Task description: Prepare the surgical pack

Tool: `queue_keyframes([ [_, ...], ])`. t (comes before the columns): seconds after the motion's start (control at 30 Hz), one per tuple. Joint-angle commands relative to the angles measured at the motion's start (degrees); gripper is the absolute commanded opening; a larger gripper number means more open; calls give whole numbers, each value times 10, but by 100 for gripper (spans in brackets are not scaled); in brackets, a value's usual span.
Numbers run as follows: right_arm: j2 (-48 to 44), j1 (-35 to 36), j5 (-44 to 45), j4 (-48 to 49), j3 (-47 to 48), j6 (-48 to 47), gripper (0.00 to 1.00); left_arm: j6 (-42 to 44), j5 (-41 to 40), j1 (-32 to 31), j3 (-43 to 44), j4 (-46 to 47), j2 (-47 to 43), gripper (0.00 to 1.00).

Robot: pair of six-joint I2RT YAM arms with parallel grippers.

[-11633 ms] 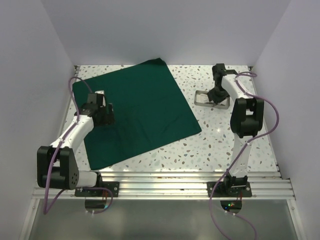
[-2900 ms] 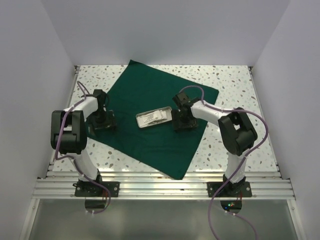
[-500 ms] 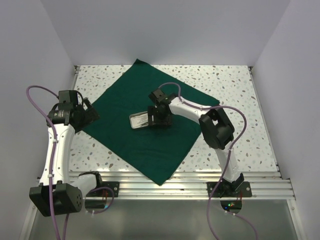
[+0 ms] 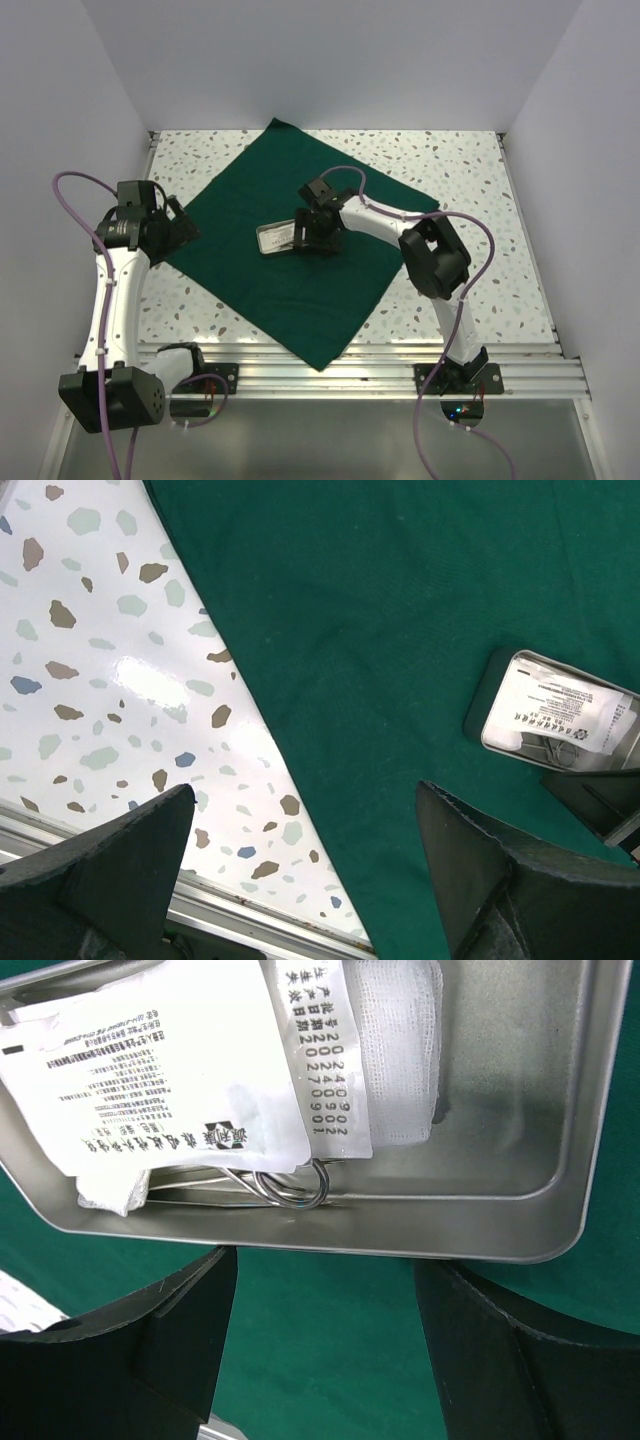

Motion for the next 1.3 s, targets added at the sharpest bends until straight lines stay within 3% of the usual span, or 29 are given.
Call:
queue_keyframes([
  [0.0,-26,5,-12,32,-24,28,74,-6,5,2,-2,-1,-8,95],
  [0.8,-23,12,-23,50,-26,88,74,-11,18,2,-9,-1,3,99],
  [1.27,-25,74,89,6,-5,170,74,3,17,3,-12,-16,20,100],
])
